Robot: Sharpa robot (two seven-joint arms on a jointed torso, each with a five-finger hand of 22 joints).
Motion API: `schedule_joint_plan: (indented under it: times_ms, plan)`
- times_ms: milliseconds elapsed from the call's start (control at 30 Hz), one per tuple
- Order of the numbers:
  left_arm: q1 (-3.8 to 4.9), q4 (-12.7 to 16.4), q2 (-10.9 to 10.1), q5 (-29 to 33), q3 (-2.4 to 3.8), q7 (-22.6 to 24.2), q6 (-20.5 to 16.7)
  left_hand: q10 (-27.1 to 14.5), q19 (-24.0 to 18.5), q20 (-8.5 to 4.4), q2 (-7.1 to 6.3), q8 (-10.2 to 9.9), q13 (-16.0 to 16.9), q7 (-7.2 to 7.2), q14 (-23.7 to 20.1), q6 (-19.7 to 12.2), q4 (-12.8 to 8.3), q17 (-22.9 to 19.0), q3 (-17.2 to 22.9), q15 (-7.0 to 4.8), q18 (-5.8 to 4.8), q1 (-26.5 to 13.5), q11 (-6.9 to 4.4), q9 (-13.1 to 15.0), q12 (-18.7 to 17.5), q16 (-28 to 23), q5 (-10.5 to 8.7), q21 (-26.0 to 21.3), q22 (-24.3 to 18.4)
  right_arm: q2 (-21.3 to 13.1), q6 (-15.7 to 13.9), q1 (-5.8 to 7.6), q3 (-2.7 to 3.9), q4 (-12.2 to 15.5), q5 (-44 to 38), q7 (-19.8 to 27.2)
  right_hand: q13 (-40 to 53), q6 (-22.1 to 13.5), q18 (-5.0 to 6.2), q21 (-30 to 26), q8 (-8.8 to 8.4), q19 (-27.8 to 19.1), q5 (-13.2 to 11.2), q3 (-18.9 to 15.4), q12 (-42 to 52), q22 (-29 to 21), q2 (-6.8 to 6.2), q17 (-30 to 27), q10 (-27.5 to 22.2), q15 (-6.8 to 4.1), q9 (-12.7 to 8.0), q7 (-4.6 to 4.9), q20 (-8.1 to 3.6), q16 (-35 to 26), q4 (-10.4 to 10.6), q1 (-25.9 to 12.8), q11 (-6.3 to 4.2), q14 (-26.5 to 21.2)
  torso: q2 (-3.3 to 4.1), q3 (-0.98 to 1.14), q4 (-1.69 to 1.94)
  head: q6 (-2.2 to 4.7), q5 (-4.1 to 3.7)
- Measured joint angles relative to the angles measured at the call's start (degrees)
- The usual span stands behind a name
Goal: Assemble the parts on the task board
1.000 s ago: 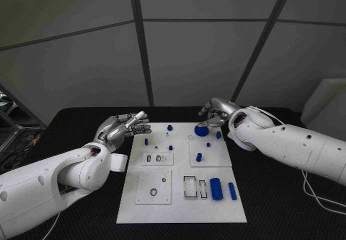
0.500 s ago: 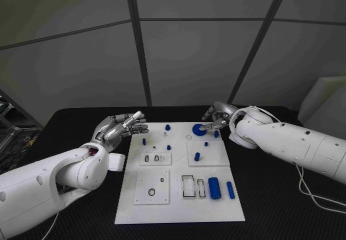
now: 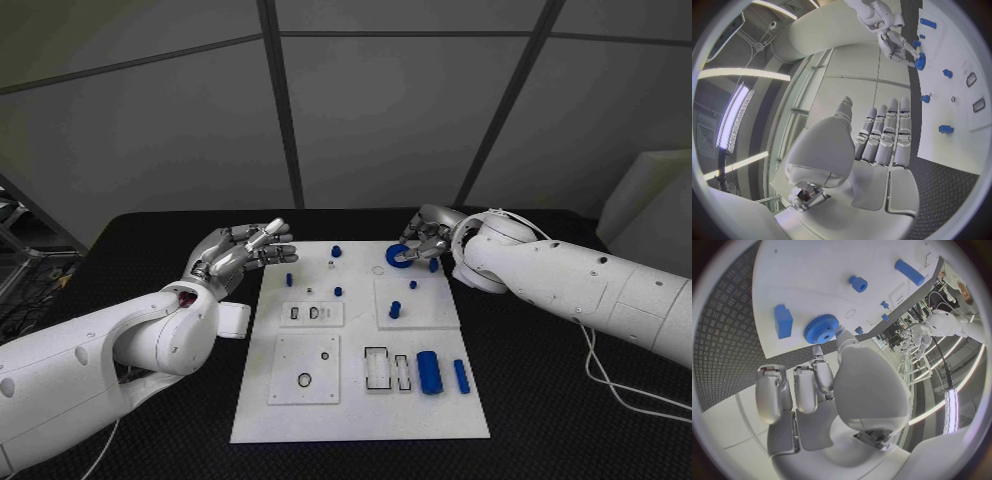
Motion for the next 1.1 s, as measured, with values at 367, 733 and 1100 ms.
schedule_joint_plan:
  times_ms: [367, 733, 1100]
  plan:
    - [0.00, -0.23, 0.00, 0.03, 0.00, -0.07, 0.13, 0.12, 0.00, 0.00, 0.00, -0.27, 0.00, 0.00, 0.00, 0.00, 0.00, -0.05, 0.00, 0.00, 0.00, 0.00, 0.12, 0.00, -0.22, -0.35, 0.00, 0.00, -0.03, 0.14, 0.95, 0.00, 0.00, -0.15, -0.73, 0.00, 2.43, 1.68, 0.01, 0.32, 0.38, 0.00, 0.26, 0.74, 2.85, -0.01, 1.16, -0.01, 1.38, 0.00, 0.30, -0.12, 0.00, 0.62, -1.47, 1.16, -0.36, 0.00, 0.00, 0.01, -0.04, -0.10, 0.03]
    - [0.00, -0.33, 0.02, 0.47, 0.00, -0.18, 0.34, 0.16, 0.00, 0.00, 0.00, -0.28, 0.00, 0.00, 0.00, 0.00, 0.00, -0.06, 0.00, 0.00, 0.00, 0.00, 0.16, 0.00, -0.30, -0.41, 0.00, 0.00, -0.06, 0.50, 1.58, 0.06, 0.06, -0.39, -1.90, 0.07, 2.43, 2.07, 0.00, 0.32, 0.37, 0.00, 0.54, 1.25, 3.21, -0.01, 1.89, -0.02, 1.37, 0.00, 0.35, -0.13, 0.00, 0.63, -4.18, 2.65, -0.36, 0.01, 0.00, 0.03, -0.04, -0.24, -0.08]
    - [0.00, -0.35, 0.04, 0.72, 0.00, -0.23, 0.43, 0.16, 0.00, 0.00, 0.00, -0.27, 0.00, 0.00, 0.00, 0.00, 0.00, -0.06, 0.00, 0.00, 0.00, 0.00, 0.16, 0.01, -0.30, -0.41, 0.00, 0.00, -0.05, 1.29, 1.59, 0.07, 0.07, -0.43, -5.37, 0.22, 2.42, 3.33, 0.01, 0.55, 0.37, 0.00, 1.21, 1.94, 3.76, -0.02, 2.36, -0.02, 1.57, 0.00, 0.48, -0.26, -0.01, 0.85, -5.78, 3.57, -0.17, 0.01, 0.03, 0.03, -0.04, -0.28, -0.07]
